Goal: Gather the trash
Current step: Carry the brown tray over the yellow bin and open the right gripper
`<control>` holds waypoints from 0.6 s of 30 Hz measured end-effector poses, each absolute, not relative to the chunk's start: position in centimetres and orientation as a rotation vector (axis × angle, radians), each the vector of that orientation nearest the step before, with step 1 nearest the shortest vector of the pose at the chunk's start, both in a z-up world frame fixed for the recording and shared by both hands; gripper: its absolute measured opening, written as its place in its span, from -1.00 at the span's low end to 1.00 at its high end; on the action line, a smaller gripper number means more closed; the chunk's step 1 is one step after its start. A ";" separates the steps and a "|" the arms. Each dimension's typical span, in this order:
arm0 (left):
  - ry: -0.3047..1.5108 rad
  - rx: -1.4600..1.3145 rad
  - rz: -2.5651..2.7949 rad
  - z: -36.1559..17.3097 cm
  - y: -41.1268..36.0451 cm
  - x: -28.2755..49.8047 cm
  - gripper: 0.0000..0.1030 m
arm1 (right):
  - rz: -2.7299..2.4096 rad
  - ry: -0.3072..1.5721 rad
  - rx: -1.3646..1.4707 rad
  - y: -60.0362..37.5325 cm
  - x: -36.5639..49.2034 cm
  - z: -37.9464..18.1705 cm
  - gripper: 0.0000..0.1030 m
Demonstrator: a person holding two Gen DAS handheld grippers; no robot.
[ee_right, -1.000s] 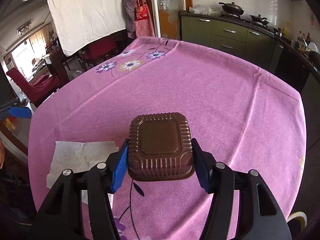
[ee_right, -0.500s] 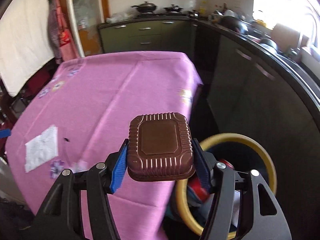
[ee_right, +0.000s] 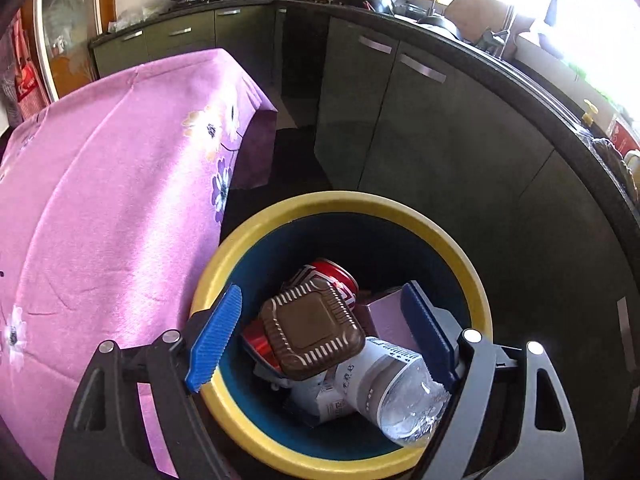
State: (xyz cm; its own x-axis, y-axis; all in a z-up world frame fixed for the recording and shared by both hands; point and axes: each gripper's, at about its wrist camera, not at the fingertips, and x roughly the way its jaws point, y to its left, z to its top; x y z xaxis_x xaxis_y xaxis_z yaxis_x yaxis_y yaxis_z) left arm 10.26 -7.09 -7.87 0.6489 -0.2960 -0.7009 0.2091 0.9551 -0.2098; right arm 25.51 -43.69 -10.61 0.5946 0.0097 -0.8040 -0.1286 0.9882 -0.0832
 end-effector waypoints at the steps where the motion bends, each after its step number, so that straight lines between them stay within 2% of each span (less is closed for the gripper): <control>1: 0.819 -0.109 -0.290 -8.0 -7.2 10.4 0.84 | 0.087 0.912 -0.126 -43.2 24.8 -10.0 0.57; 9: 0.873 -0.037 -0.332 -10.0 -7.3 12.6 0.84 | 0.217 0.804 -0.017 -40.7 17.3 -6.3 0.65; 18: 0.937 -0.024 -0.319 -12.3 -5.2 15.1 0.84 | 0.340 0.770 0.035 -36.2 13.3 -4.4 0.67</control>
State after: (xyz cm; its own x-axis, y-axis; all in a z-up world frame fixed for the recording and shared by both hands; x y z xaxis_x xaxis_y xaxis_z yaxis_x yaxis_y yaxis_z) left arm 15.12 -5.18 -12.32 0.5486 -0.2794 -0.7880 0.2585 0.9530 -0.1580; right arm 13.29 -36.22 -4.38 0.6658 0.3143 -0.6767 -0.2886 0.9448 0.1549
